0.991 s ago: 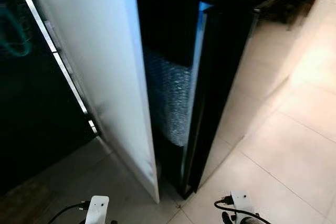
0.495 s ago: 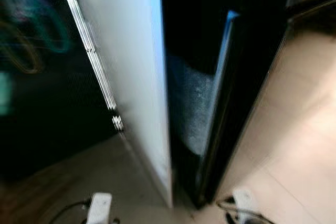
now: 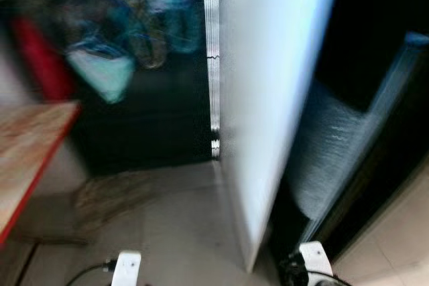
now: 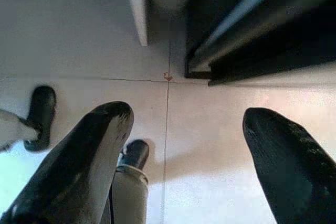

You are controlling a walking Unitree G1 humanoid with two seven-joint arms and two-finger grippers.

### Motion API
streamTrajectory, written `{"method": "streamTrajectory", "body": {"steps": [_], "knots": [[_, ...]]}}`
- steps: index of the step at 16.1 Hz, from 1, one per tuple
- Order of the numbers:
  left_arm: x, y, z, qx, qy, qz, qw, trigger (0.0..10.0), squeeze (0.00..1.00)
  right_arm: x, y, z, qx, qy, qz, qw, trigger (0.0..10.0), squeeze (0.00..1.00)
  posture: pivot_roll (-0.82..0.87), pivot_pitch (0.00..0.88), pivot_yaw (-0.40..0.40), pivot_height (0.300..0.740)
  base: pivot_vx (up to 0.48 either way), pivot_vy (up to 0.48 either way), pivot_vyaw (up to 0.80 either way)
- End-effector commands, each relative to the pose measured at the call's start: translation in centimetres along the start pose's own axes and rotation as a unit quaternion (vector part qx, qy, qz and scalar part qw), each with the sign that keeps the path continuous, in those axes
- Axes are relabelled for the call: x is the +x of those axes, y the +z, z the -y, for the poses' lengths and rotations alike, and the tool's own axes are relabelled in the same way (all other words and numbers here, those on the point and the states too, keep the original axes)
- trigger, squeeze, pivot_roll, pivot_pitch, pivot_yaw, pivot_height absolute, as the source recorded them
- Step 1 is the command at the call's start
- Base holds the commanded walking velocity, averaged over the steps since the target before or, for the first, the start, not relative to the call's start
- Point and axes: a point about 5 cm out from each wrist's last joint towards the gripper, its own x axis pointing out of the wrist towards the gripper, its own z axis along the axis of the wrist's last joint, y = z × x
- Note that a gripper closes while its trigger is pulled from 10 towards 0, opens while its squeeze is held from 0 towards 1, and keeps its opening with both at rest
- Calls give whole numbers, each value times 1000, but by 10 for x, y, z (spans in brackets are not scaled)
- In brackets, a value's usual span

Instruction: Restocking fridge

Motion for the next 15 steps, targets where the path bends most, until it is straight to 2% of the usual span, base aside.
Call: {"method": "streamTrajectory", "body": {"steps": [1,15], "knots": [[-1,-8,-3,7,3,-16,1000,10000,0,1,5,-6,0,10,7,1000,10000,0,8,0,-19,740,0,0,800],[-1,-12,-5,19,2,-20,1000,10000,0,1,1,-8,-7,16,3,1000,10000,0,2,0,1,740,0,0,800]]}}
